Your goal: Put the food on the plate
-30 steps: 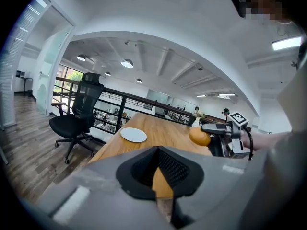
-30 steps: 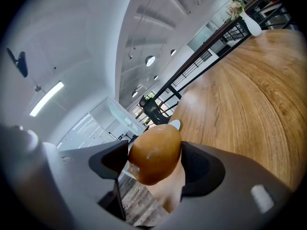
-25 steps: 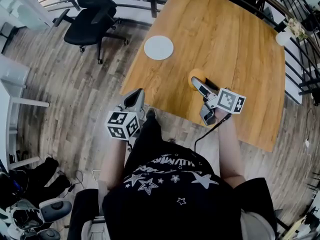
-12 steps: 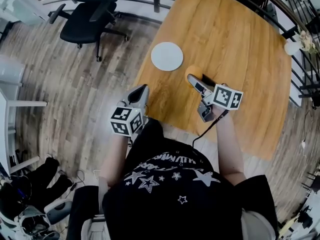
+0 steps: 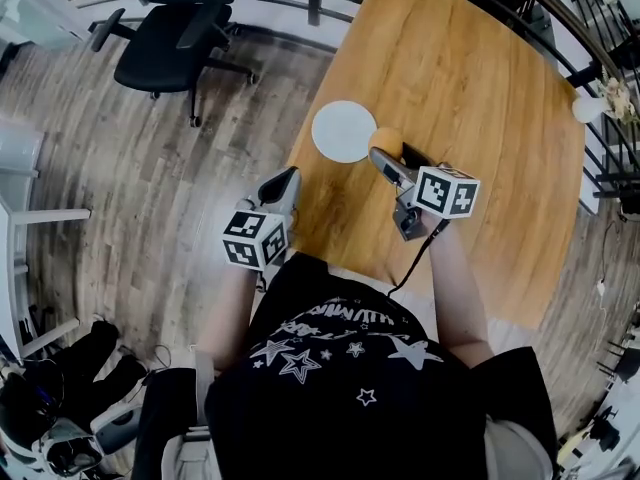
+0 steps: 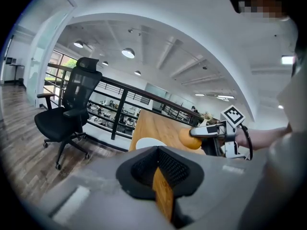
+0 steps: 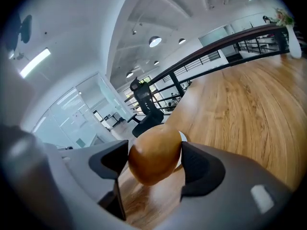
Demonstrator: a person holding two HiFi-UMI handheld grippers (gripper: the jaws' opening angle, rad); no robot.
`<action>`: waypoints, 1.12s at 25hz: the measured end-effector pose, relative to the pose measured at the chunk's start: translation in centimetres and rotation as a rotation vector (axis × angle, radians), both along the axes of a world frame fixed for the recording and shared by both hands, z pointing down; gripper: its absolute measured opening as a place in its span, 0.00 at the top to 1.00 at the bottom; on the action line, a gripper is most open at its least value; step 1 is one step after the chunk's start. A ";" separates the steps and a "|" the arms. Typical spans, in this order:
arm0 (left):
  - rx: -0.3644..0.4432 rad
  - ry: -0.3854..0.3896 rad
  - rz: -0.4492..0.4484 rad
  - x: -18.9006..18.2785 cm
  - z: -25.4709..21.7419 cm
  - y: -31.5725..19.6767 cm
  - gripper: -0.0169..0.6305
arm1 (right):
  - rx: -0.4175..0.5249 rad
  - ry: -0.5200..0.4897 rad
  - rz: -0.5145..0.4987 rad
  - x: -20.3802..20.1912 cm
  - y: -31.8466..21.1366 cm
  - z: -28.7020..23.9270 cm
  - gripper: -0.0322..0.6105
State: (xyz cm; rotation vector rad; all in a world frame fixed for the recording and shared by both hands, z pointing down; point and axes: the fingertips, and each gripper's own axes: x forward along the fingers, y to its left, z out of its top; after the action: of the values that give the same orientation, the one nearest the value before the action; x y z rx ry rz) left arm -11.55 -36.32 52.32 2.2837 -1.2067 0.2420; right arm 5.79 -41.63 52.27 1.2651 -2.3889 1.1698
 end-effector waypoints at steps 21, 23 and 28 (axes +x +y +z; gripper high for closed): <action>-0.027 0.021 0.003 -1.5 1.0 -4.7 0.97 | 0.028 0.341 -0.194 -5.0 -4.4 4.1 0.41; -0.030 0.021 0.002 -1.7 1.2 -4.8 0.97 | 0.026 0.356 -0.216 -5.6 -4.4 4.5 0.41; -0.045 0.018 -0.001 -1.7 1.5 -5.0 0.97 | 0.004 0.416 -0.261 -6.0 -4.4 5.7 0.41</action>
State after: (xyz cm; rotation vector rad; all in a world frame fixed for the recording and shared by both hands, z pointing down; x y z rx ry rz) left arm -13.23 -41.32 53.86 2.2420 -1.1812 0.2449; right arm -0.19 -46.08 57.95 1.0346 -2.1617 0.7419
